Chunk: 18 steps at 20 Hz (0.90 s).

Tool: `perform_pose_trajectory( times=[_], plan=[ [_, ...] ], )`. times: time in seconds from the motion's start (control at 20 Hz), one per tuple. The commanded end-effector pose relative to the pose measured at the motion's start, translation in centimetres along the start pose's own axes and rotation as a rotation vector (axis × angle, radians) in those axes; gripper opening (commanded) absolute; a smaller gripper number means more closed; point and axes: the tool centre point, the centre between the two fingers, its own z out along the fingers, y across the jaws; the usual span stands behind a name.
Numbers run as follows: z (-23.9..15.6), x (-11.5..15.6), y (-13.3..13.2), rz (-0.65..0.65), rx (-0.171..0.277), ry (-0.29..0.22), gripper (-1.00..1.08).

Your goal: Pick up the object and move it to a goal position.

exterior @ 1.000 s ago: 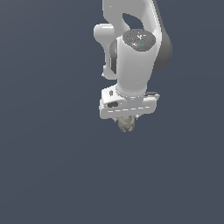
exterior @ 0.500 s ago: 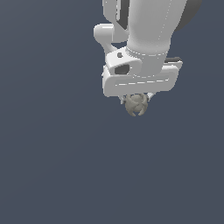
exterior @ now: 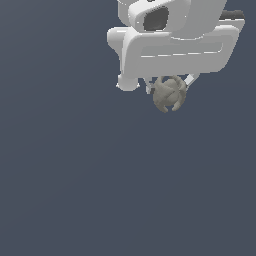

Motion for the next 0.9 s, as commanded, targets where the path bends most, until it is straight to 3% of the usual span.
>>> perform_pose_trajectory(
  times=[0.0,0.85],
  plan=[
    [-1.6,0.1,-0.3,0.000,0.000,-0.001,-1.00],
    [-6.3,0.8,-1.0,0.000,0.000,-0.001,-1.00]
  ],
)
